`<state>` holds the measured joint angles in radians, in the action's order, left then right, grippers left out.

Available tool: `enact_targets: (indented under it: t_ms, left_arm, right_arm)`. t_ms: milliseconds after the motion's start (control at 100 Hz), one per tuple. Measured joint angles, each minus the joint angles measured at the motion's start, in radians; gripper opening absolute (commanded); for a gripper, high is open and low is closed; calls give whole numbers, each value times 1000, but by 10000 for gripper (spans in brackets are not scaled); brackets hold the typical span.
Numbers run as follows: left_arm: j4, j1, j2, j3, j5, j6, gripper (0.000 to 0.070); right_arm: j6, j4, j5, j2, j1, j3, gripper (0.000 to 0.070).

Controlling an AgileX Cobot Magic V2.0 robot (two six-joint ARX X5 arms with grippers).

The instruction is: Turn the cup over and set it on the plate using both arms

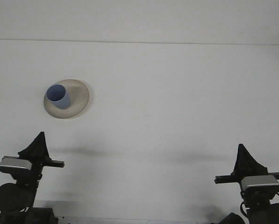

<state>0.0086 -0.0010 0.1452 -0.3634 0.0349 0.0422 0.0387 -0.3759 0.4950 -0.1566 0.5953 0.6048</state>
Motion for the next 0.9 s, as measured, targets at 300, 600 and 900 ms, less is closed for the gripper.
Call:
enact_targets:
  t_ms: [300,600,900]
  left_arm:
    - [200,-39,-129,324,-18,-26,13]
    - [190,-62,-140,330,-35,-31,13]
    - [189,-62,-140,330,-35,-31,13]
  right_arm:
    - [0,0,0,0,0,0,0]
    - [0,0,2,0,0,0,0]
    - [0,0,2,0,0,0,0]
